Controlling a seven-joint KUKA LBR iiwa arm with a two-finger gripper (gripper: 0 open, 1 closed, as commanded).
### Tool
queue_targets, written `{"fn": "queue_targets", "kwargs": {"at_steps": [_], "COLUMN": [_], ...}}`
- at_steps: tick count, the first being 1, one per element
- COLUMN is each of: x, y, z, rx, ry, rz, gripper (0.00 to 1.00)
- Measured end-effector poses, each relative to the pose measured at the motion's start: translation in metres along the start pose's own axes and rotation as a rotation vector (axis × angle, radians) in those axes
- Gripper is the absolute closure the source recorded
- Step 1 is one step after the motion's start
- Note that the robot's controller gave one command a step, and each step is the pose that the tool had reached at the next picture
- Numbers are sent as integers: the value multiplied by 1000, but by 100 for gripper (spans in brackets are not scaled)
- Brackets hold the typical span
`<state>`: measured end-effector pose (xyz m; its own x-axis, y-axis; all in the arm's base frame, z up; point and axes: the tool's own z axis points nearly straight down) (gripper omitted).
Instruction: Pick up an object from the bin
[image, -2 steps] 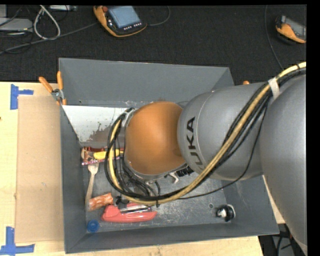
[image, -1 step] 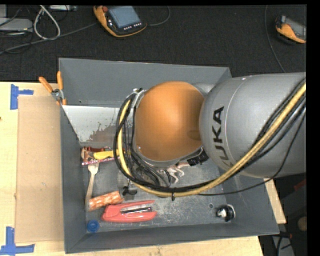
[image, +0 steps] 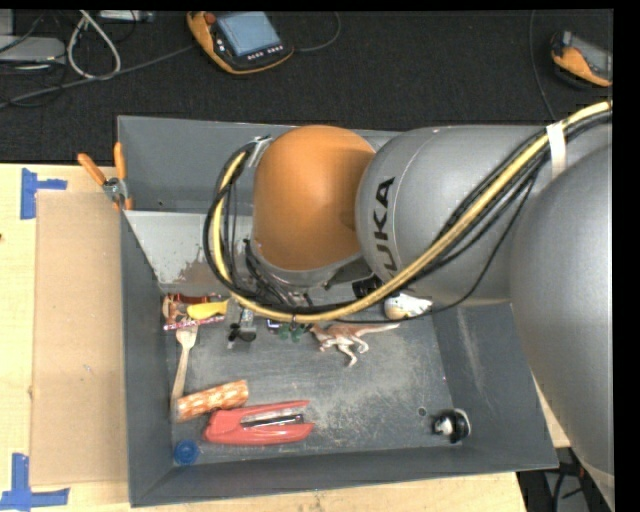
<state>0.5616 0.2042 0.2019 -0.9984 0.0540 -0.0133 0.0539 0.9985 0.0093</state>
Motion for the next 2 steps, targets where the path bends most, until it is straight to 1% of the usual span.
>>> {"fn": "queue_targets", "kwargs": {"at_steps": [1,2], "x": [63,52], "y": [-22,5], "z": [38,99], "rx": [-1,0], "ry": [1,-4], "rz": [-132,-13], "gripper": [100,0]}}
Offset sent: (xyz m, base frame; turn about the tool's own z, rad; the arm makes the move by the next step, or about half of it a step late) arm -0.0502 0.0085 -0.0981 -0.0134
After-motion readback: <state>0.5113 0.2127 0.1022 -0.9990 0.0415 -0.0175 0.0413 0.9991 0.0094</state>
